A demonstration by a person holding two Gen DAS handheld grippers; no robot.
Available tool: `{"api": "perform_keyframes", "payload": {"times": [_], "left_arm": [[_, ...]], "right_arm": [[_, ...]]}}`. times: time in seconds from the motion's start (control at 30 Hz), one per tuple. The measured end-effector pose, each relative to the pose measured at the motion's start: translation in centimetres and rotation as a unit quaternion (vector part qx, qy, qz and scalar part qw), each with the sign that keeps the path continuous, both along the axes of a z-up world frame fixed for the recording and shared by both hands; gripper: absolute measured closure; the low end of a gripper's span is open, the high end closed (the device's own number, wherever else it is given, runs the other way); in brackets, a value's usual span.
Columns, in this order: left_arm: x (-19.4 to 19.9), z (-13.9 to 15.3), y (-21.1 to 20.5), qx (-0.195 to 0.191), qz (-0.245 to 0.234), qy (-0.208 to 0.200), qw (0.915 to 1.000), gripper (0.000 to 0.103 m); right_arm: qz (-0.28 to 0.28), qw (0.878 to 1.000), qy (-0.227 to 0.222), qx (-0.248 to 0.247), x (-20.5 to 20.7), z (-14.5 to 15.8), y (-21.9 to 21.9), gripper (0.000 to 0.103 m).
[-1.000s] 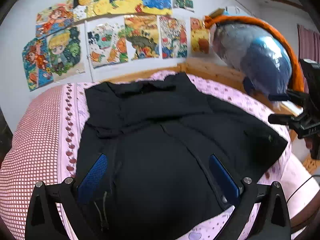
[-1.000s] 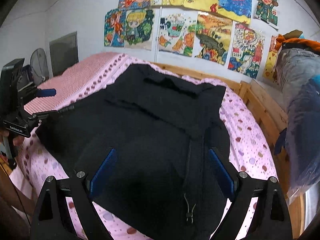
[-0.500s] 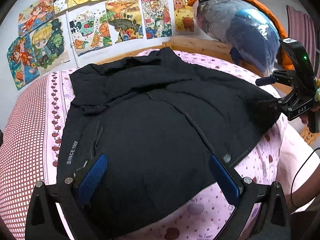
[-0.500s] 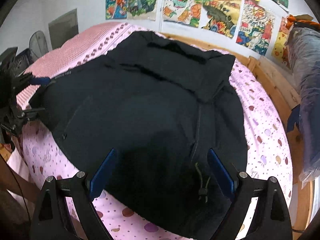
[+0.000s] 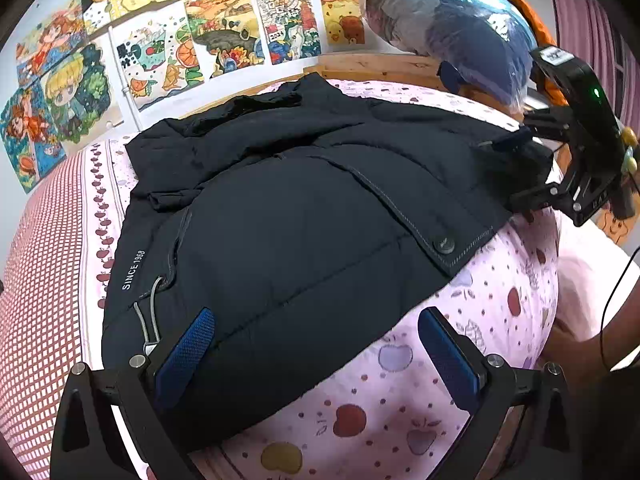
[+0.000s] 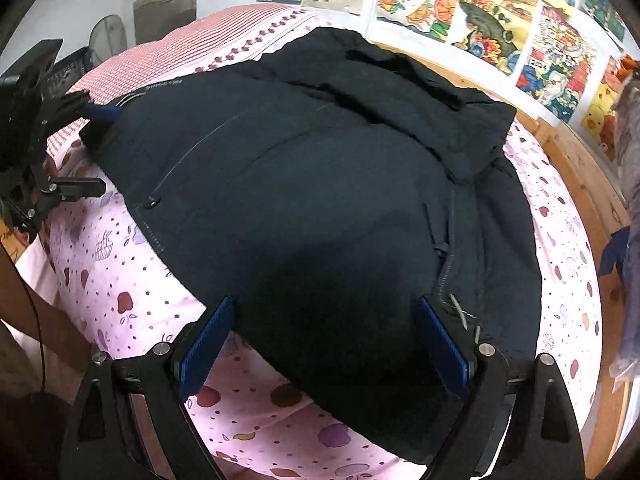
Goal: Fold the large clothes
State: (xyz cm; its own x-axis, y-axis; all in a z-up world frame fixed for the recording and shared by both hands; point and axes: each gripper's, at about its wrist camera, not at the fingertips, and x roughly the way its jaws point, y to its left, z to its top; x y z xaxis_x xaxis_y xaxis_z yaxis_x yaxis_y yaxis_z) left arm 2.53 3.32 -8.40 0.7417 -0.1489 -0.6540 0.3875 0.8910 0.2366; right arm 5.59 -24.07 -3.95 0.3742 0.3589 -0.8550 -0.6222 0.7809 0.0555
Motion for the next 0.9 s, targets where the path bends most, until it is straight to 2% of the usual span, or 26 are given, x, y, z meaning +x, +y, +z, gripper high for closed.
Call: {"api": "perform_keyframes", "payload": {"times": [0.1, 0.3, 0.5, 0.67, 0.9], "left_arm": [[-0.3, -0.5, -0.1, 0.011, -0.002, 0.006, 0.9999, 0.000], [-0.7, -1.5, -0.5, 0.058, 0.002, -0.006, 0.9983, 0.000], [-1.0, -2.5, -0.4, 0.094, 0.011, -0.014, 0.9954, 0.000], [-0.9, -2.8, 0.1, 0.104, 0.038, -0.023, 0.9936, 0.000], [-1.4, -3.6, -0.3, 0.140, 0.050, -0.054, 0.9875, 0.000]], "right_arm": [[0.007, 1.000, 0.004, -0.002, -0.2, -0.1, 0.2, 0.014], [0.025, 1.000, 0.004, -0.018, -0.7, -0.6, 0.4, 0.014], [0.050, 0.997, -0.020, -0.052, -1.8, -1.1, 1.0, 0.014], [0.052, 0.996, -0.033, -0.072, -2.2, -1.2, 1.4, 0.014], [0.055, 0.989, -0.069, -0.119, -3.1, -1.4, 1.9, 0.014]]}}
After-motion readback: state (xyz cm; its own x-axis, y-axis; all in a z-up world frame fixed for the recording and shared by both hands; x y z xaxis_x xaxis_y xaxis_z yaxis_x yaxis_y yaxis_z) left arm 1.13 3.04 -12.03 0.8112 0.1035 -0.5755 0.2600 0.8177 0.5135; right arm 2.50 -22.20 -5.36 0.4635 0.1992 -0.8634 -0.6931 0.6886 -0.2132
